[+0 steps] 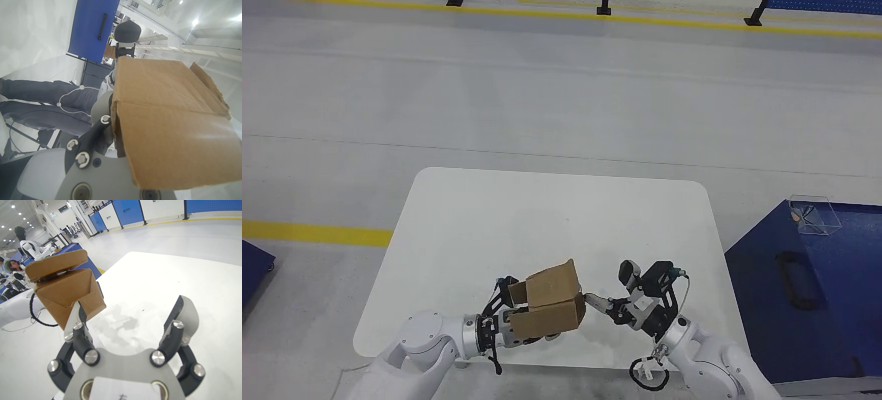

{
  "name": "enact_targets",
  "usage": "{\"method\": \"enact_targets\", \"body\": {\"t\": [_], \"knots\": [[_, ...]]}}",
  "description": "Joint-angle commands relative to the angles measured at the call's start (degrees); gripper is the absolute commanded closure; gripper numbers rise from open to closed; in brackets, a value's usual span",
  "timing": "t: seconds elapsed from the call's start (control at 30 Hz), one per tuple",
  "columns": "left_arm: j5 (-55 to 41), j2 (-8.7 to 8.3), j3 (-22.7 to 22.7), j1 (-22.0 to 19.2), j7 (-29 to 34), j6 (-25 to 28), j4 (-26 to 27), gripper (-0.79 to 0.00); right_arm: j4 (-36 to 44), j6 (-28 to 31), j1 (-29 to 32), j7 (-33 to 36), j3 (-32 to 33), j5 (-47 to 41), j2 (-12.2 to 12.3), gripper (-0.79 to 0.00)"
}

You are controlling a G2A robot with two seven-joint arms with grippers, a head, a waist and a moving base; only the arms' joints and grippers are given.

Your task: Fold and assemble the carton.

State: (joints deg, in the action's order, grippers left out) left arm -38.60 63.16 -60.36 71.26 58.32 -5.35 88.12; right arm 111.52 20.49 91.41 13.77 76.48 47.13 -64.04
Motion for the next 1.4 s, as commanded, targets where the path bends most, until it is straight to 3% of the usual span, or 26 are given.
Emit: {"method": "enact_targets", "body": {"t": [0.0,0.73,0.9,1.03,1.37], "knots": [[0.4,0.0,0.2,0.1,0.0,0.1,0.1,0.0,-0.2,0.0,-0.3,0.1,-0.2,0.3,0.0,-0.785],[0.9,0.22,0.6,0.0,-0.5,0.2,-0.1,0.0,-0.9,-0.5,-1.6,1.6,-3.0,2.8,-0.3,-0.785],[0.0,0.25,0.4,0.2,-0.1,0.6,-0.1,0.0,-1.1,-1.7,-0.5,-1.3,-0.8,1.8,-0.2,-0.785],[-0.5,0.18,-0.1,0.4,0.4,0.9,-0.1,0.0,-2.4,-1.7,-0.2,0.7,0.2,0.7,-0.1,-0.785],[0.2,0.33,0.6,0.3,0.0,0.3,-0.1,0.0,-2.3,-0.5,-1.5,0.6,-3.8,0.1,-0.6,-0.785]]}}
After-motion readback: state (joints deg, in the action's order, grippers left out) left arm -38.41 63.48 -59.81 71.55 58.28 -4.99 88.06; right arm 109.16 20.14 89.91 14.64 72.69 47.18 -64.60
